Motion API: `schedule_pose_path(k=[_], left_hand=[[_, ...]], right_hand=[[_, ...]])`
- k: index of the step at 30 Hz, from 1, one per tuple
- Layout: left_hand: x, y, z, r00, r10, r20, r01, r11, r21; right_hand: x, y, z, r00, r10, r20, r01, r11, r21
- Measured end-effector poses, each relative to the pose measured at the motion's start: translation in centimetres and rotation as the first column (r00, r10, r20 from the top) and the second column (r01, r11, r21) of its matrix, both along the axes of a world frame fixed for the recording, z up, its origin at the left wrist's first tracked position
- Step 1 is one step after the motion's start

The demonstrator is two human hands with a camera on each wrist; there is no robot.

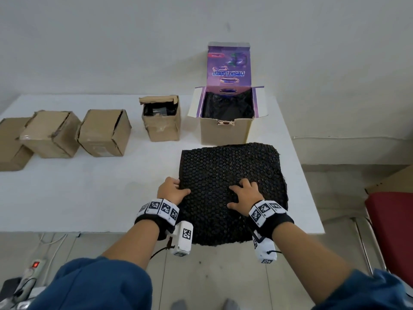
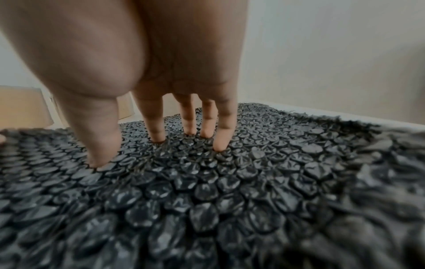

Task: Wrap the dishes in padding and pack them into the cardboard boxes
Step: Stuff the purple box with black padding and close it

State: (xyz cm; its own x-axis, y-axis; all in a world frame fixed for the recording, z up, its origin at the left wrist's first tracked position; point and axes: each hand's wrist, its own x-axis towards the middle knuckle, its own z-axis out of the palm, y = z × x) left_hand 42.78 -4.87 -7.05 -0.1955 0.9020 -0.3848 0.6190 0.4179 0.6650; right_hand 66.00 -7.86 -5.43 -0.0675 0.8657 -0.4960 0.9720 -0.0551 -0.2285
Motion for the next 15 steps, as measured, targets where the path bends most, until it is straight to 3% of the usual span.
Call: schedule_pose_path(k=[3,6,9,11,12,15], left_hand=[[0.3,0.1,1.5,0.975,-0.031,0.219,0.023,0.999,0.04],[1.4,0.1,3.9,0.919,-0.151,0.365,0.124,0.988,0.097],[3.6,0.1,6.0,0.847,-0.33,0.416,0.282,0.943,0.175],[5.4,0.0,7.1,0.788,-0.429,0.442,0.373,0.903,0.212],[6.2,-0.1,7.5,0.759,-0.471,0.45,0.416,0.882,0.221],[8.1,0.0,7.4,0.703,-0.55,0.451,0.503,0.833,0.232]], right_hand=[[-0.2,-0.4,0.2,1.0,-0.011,-0.007,0.011,1.0,0.023],[-0.7,0.2,1.4,0.984,-0.073,-0.162,0.08,0.996,0.04],[-1.6,0.9,4.3,0.857,-0.15,-0.493,0.243,0.961,0.13],[-1.6,0.9,6.2,0.705,-0.25,-0.664,0.367,0.929,0.04],[-1.1,0.9,6.6,0.665,-0.286,-0.69,0.405,0.914,0.012],[2.1,0.8,6.3,0.702,-0.31,-0.641,0.462,0.883,0.079]])
